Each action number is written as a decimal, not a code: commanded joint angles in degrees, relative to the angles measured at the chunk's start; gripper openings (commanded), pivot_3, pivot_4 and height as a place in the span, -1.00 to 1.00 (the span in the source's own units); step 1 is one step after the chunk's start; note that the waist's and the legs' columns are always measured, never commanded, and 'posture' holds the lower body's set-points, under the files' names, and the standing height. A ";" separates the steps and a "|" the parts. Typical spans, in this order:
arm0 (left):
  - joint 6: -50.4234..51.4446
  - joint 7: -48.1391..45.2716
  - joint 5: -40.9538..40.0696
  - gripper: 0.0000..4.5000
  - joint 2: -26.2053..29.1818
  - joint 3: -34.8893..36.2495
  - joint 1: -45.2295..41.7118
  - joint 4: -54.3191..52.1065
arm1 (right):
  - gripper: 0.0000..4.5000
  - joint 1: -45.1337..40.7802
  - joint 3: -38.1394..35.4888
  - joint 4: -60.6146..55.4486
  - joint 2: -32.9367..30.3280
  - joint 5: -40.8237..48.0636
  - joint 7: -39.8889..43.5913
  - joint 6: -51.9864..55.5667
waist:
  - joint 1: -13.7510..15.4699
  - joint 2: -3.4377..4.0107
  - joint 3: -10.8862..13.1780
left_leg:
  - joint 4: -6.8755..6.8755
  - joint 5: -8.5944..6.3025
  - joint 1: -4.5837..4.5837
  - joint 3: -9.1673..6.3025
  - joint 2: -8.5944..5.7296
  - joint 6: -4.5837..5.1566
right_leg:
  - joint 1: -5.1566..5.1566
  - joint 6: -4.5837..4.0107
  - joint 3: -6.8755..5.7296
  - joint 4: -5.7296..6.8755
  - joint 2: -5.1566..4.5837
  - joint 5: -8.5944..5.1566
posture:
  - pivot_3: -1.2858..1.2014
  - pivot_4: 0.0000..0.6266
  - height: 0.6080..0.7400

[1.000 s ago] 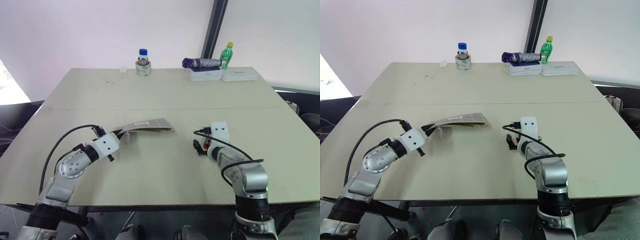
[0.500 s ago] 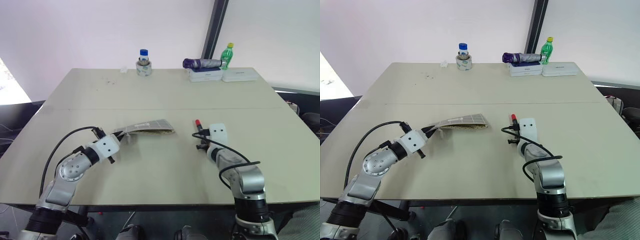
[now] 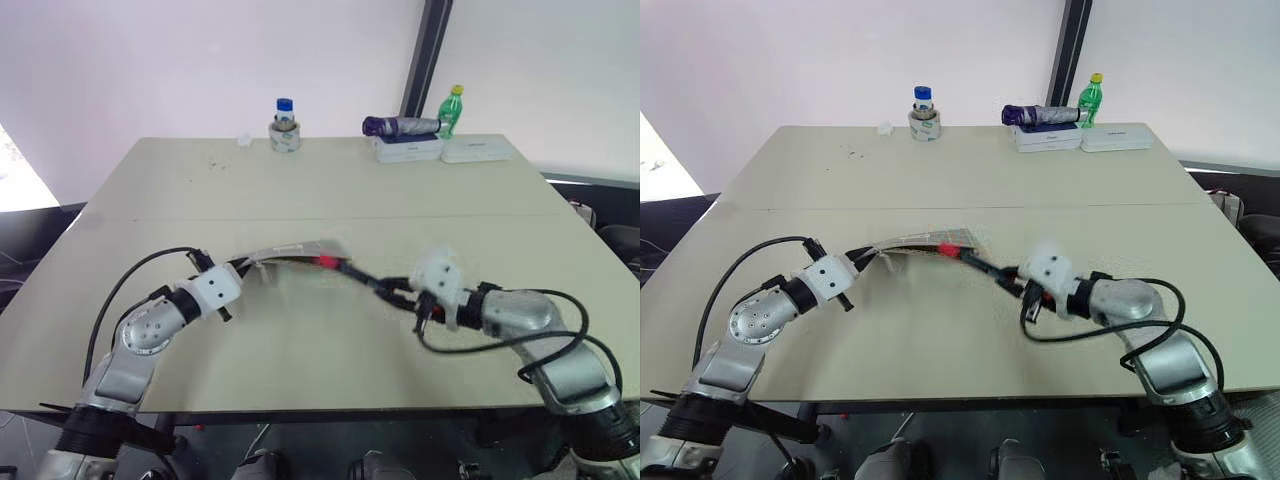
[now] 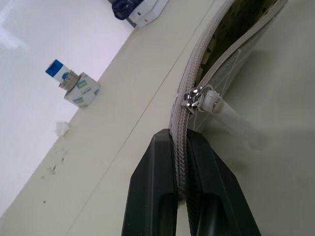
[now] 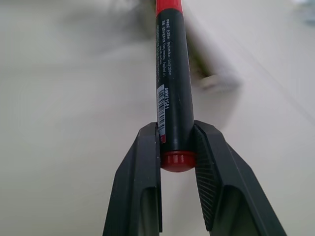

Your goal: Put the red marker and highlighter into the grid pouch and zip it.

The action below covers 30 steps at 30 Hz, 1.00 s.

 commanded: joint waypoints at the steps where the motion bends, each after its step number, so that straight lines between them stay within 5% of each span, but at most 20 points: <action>1: -0.81 0.18 -0.36 -1.00 -0.23 0.12 -0.77 -1.74 | -0.83 -3.15 2.31 0.37 0.99 -3.91 -2.15 -1.74 | 0.03 0.00 0.00 | 0.02 0.01 0.00 0.00 0.00 -0.02 | 0.00 0.00 0.00 0.00 0.00 0.00 | 0.03 -0.52 0.97; 18: -1.59 -0.85 3.70 -1.00 -0.29 -3.00 -1.36 -3.68 | -0.83 -10.83 7.56 6.55 5.30 -13.33 -6.19 -0.23 | 0.14 0.00 0.00 | 0.05 0.17 -0.01 0.05 -0.03 -0.29 | 0.00 0.00 0.00 0.02 0.02 0.00 | 0.03 -0.52 0.97; 30: -0.49 -1.59 4.24 -1.00 -2.29 -5.89 -3.62 -5.88 | -0.83 -18.53 16.33 11.37 7.05 -24.61 -5.62 -10.98 | 0.11 0.00 0.00 | 0.07 0.19 -0.02 0.11 -0.03 -0.31 | -0.03 0.00 0.00 0.05 0.03 0.00 | 0.03 -0.52 0.97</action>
